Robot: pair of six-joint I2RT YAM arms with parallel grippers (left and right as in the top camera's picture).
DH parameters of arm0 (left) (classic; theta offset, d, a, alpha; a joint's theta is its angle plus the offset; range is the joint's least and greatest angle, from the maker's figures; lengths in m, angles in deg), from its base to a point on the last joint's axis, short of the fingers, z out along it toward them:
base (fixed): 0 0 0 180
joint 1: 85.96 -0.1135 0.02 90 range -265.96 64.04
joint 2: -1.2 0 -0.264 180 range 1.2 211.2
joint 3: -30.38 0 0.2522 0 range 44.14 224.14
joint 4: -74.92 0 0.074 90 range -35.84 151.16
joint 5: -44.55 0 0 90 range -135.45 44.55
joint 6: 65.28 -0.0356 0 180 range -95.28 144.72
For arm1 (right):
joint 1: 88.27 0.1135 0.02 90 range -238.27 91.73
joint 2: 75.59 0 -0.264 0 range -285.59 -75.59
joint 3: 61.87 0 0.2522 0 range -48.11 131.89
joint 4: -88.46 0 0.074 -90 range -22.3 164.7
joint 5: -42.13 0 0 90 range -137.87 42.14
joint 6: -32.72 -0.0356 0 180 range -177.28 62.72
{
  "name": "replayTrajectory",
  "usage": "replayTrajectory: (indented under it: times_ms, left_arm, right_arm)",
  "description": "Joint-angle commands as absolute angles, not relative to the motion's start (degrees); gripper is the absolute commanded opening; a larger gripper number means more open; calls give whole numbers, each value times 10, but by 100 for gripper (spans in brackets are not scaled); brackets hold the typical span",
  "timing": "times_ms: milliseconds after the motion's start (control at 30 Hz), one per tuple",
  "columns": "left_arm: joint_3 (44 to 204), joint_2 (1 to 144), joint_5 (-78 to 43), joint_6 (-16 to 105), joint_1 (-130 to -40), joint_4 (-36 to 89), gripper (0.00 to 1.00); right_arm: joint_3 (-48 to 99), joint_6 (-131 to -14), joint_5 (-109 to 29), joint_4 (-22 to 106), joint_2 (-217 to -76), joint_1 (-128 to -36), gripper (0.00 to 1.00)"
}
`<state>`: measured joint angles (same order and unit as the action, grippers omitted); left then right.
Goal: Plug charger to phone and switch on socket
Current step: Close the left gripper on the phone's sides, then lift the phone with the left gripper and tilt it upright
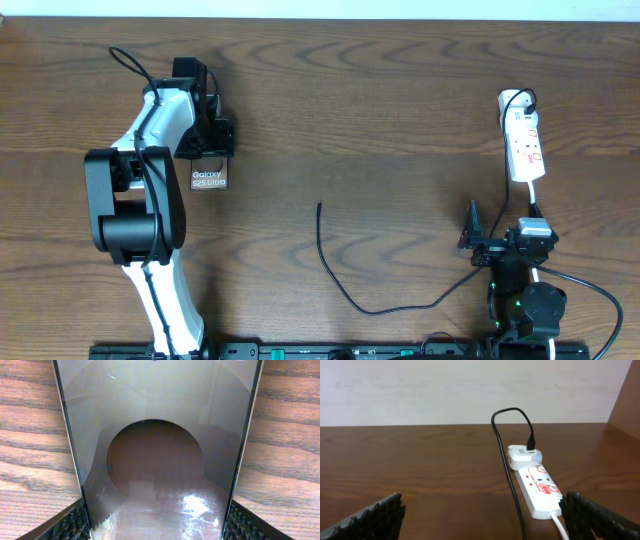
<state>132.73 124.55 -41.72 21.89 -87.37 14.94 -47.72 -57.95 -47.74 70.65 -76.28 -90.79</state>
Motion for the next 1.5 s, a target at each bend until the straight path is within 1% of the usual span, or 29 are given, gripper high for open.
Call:
replayTrajectory:
  times_ms: [0, 33, 100, 133, 167, 467, 867, 1000, 1200, 1333, 1467]
  left_arm:
    - [1324, 1266, -397, 220, -873, 146, 41]
    - [1324, 1266, -397, 220, -873, 146, 36]
    - [1324, 1266, -397, 219, -873, 146, 20]
    - [1324, 1266, -397, 219, -873, 146, 10]
    - [1325, 1266, -397, 220, -873, 146, 7]
    - [1338, 1247, -397, 220, -873, 137, 8]
    - [1344, 1103, -396, 220, -873, 137, 7]
    - [1344, 1058, -385, 247, -873, 133, 8]
    - [1344, 1023, -309, 339, -873, 111, 7]
    - [1344, 1019, -210, 395, -873, 106, 8]
    - [1344, 1019, -80, 441, -878, 107, 7]
  right_arm:
    - [-478, -585, -484, 704, -760, -904, 99]
    - [-478, -585, -484, 704, -760, -904, 99]
    - [-478, -585, -484, 704, -760, -904, 99]
    - [-478, -585, -484, 704, -760, -904, 99]
    - [-478, -585, -484, 704, -760, -904, 99]
    - [-478, -585, -484, 704, -760, -904, 99]
    - [-478, -585, -484, 704, -760, -904, 99]
    - [-478, -585, -484, 704, -760, -904, 99]
    - [-478, -585, -484, 704, -760, -904, 99]
    - [-478, -585, -484, 704, -760, -904, 99]
    - [-478, -585, -484, 704, -760, -904, 99]
